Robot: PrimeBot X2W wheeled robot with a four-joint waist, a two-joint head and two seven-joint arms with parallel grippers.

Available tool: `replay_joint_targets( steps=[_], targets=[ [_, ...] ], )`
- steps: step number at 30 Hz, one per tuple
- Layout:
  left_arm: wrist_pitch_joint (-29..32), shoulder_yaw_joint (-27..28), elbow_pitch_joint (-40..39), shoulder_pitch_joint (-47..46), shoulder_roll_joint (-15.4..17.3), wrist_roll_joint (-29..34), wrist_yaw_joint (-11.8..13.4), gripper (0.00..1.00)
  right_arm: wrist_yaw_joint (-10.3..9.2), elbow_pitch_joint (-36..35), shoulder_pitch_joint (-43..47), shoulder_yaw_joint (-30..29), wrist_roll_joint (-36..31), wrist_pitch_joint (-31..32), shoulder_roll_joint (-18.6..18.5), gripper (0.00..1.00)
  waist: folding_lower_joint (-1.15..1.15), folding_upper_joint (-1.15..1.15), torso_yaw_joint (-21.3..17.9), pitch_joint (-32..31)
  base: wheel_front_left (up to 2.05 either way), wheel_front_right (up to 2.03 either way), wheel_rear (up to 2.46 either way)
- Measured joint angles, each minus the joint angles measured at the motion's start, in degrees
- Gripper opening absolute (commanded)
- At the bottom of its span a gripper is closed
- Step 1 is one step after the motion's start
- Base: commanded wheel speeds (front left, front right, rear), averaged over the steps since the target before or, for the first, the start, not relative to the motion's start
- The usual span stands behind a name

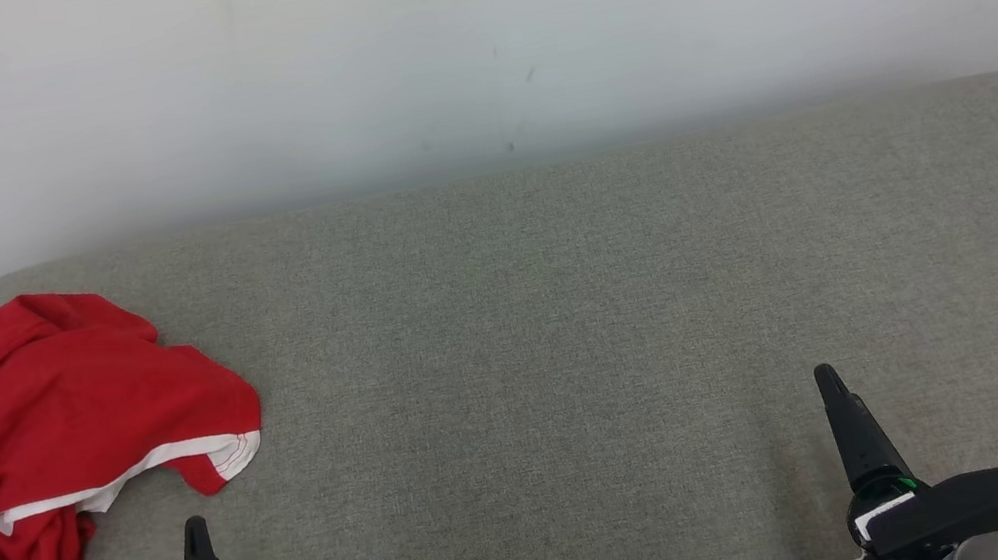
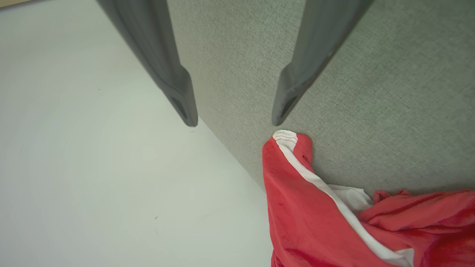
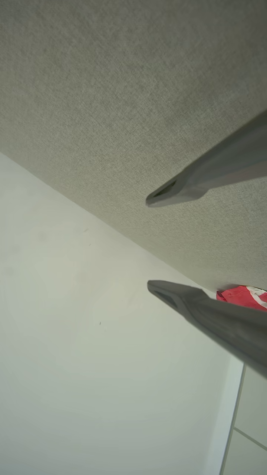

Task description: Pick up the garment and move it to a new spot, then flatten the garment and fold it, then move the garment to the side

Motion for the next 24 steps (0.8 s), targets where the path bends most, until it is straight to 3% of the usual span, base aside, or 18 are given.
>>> replay_joint_targets(
  steps=[24],
  targets=[
    [-4.1, -2.8, -3.0, 1.3, 3.1, 19.2, 2.5, 1.00, 0.05, -1.1, 0.1, 0.6, -22.5, -4.2, 0.0, 1.00, 0.00, 0.00, 0.0, -0.2, 0.00, 0.00, 0.00]
  ],
)
